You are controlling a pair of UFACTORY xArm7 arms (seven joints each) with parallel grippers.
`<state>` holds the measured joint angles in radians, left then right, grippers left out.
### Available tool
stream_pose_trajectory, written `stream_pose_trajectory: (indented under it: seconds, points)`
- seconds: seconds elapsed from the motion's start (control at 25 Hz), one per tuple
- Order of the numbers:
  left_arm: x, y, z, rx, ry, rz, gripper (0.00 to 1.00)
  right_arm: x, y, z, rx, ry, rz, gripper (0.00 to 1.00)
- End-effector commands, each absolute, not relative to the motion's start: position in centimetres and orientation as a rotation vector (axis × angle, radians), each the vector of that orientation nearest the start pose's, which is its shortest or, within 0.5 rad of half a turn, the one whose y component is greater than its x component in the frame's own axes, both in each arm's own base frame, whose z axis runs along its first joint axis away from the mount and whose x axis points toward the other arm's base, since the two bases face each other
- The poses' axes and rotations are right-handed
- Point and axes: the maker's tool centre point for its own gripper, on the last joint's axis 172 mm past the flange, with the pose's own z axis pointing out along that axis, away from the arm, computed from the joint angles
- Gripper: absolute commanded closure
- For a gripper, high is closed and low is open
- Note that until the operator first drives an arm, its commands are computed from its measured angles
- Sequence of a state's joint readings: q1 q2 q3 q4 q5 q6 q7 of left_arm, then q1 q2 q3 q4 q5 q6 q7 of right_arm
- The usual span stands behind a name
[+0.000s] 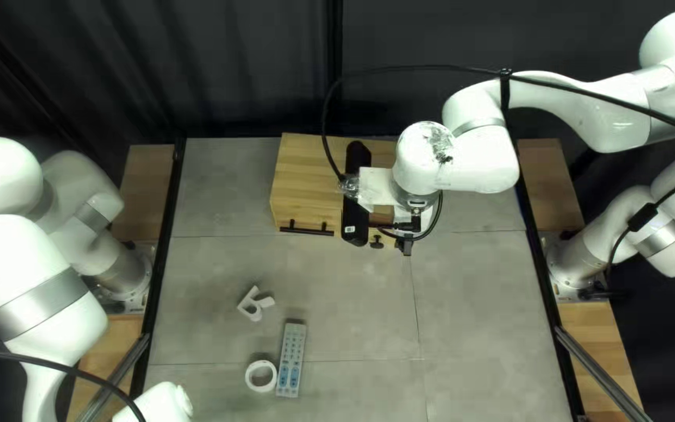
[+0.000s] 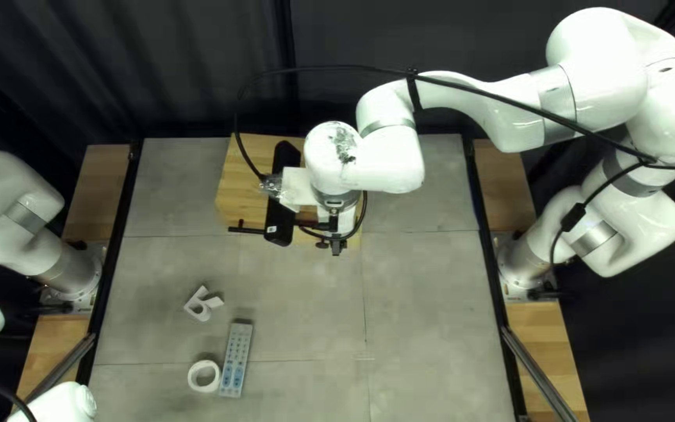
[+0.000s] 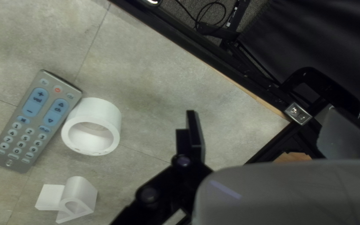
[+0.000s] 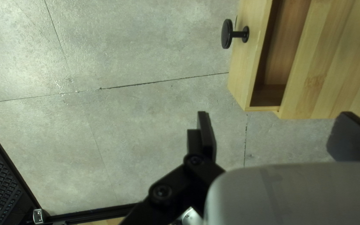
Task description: Open drawers and place objects into drawer and close
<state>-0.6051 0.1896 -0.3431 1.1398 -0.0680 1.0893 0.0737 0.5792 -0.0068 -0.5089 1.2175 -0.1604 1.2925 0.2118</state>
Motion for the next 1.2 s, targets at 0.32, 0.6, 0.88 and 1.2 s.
stream_pose_trajectory:
  seconds: [0.32, 0.6, 0.88, 1.2]
  points:
    - [25.9, -39.3, 13.8, -2.807, 1.506, 0.269, 0.00, 46.8, 2.0, 23.7, -3.370, 0.538, -0.028, 0.00]
    - [25.9, -39.3, 13.8, -2.807, 1.506, 0.269, 0.00, 48.9, 1.6, 20.4, -3.298, 0.529, -0.040, 0.00]
    - [25.9, -39.3, 13.8, -2.807, 1.506, 0.269, 0.00, 49.0, 1.0, 17.8, -3.276, 0.474, -0.009, 0.00]
    - [25.9, -39.3, 13.8, -2.807, 1.506, 0.269, 0.00, 49.1, -0.1, 16.9, -3.273, 0.423, -0.043, 0.00]
